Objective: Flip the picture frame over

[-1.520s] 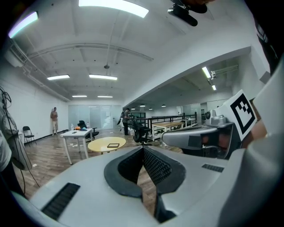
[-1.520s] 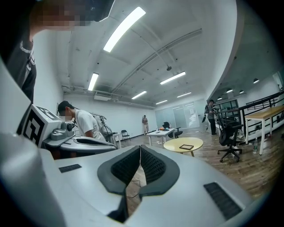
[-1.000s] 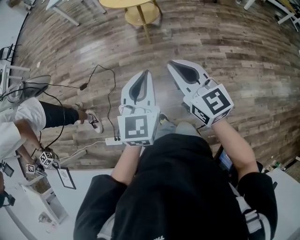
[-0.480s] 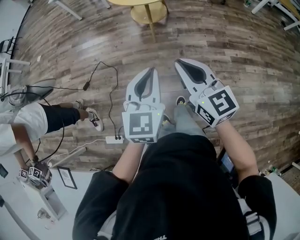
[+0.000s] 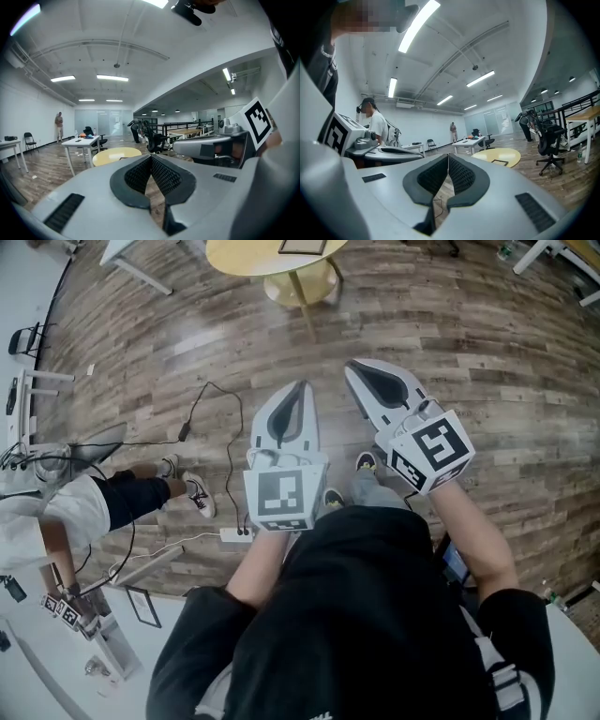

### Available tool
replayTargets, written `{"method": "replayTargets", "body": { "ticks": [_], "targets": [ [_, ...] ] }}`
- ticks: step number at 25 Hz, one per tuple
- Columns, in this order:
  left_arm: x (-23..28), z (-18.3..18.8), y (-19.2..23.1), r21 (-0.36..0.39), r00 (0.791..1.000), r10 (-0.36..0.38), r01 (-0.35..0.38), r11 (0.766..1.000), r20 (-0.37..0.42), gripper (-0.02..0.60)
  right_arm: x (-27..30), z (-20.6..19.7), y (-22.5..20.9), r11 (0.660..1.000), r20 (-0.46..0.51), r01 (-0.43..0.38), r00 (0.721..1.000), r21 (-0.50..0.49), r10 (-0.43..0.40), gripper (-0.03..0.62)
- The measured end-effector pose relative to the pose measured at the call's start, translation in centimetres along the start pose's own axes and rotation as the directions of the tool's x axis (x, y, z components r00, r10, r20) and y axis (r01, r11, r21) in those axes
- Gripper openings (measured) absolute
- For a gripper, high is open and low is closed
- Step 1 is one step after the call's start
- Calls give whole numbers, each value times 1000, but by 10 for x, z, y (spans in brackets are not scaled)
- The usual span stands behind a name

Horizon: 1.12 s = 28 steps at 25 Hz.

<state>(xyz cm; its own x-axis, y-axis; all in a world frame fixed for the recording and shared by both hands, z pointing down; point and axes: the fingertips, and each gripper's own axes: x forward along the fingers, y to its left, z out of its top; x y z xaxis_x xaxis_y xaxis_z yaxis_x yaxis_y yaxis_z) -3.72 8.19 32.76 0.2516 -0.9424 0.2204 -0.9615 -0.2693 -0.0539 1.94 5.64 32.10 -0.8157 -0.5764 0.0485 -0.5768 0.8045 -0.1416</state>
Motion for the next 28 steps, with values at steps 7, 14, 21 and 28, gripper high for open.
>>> {"method": "replayTargets", "body": {
  "ticks": [7,14,21,28],
  "targets": [
    [49,7,-25,26,999,16,-15,1000,-37,23,-1,5,-61,1000,9,-12,1000,22,12,20],
    [75,17,-27,41,999,18,-17,999,-44,23,3,9,-85,999,18,-12,1000,47,11,20],
    [103,18,-4,40,999,-11,12,999,-37,23,29,7,-105,998,1,30,1000,47,-31,20],
    [128,17,57,13,1000,-22,22,1000,-19,23,88,9,-111,998,-24,60,998,19,-60,20]
  ]
}}
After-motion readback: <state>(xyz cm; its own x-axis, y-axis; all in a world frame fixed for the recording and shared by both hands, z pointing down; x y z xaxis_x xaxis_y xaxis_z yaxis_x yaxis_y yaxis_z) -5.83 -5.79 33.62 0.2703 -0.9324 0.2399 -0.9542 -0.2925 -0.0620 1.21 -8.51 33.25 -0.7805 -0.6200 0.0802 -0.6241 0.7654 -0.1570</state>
